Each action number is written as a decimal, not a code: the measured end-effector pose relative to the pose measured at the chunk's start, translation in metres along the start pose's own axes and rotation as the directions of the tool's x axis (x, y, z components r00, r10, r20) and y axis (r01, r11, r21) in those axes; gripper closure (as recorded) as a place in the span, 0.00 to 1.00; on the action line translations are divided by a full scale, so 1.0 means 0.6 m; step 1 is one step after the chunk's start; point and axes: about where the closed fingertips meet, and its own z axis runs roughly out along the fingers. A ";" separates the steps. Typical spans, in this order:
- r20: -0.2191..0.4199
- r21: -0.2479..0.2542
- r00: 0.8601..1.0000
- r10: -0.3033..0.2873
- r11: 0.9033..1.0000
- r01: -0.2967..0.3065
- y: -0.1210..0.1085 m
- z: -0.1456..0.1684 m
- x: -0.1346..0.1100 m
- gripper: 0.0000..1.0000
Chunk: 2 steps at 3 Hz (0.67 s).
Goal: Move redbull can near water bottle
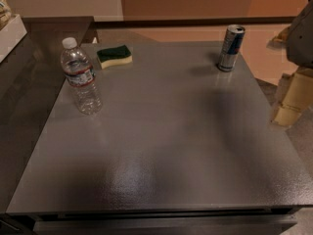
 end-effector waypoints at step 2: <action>0.020 -0.004 1.000 0.017 1.000 -0.017 -0.010 0.005 -0.001 0.00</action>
Offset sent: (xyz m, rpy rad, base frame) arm 0.0152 -0.0037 -0.0084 0.0609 0.0257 -0.0243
